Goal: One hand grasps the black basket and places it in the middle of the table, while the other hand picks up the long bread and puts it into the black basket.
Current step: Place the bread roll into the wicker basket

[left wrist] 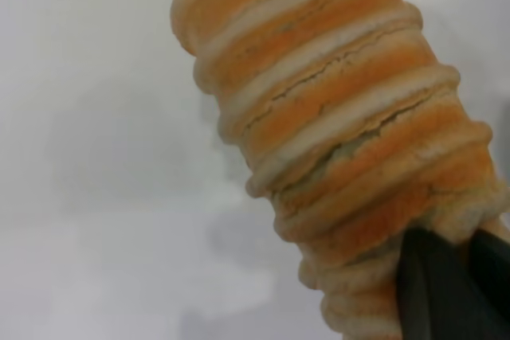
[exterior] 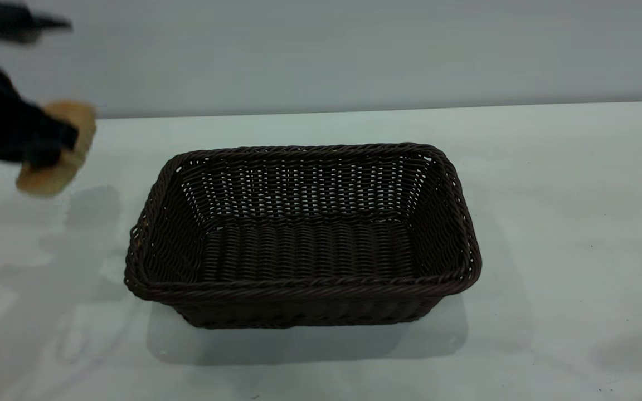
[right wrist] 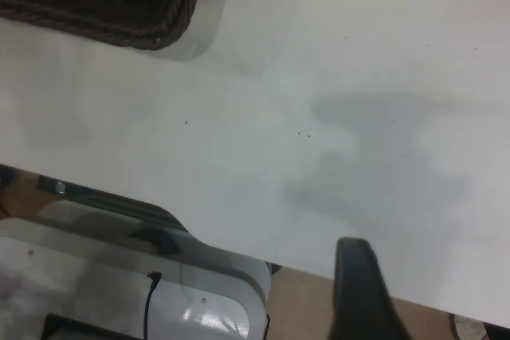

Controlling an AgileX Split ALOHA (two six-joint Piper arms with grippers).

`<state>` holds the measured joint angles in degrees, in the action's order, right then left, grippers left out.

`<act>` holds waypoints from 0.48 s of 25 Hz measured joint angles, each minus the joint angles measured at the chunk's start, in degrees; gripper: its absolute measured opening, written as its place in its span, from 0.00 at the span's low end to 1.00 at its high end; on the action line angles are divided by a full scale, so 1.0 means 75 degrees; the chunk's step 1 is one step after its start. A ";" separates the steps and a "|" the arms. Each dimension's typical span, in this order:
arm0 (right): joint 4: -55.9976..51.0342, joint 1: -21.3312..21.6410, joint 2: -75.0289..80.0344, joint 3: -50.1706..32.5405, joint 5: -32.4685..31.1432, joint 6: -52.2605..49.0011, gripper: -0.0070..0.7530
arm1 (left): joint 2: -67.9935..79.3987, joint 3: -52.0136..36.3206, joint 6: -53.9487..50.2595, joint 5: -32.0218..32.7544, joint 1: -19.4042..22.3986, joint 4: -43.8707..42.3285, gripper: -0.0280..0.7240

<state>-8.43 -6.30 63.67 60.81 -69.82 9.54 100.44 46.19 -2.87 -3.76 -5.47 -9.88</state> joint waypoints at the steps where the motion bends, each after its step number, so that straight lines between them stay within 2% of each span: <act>1: 0.0000 0.0000 0.0000 0.0000 0.0000 0.0000 0.63 | -0.0199 0.0070 -0.0049 0.0244 -0.0175 0.0009 0.11; 6: 0.0000 0.0000 0.0000 0.0000 0.0000 0.0000 0.63 | -0.0409 0.0684 -0.0170 0.1657 -0.1251 0.0096 0.11; 12: 0.0000 0.0000 0.0000 0.0000 0.0000 0.0000 0.63 | -0.0409 0.1081 -0.0706 0.2276 -0.2550 0.0153 0.11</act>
<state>-8.43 -6.30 63.67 60.81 -69.82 9.54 97.37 54.30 -8.16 13.31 -24.59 -8.73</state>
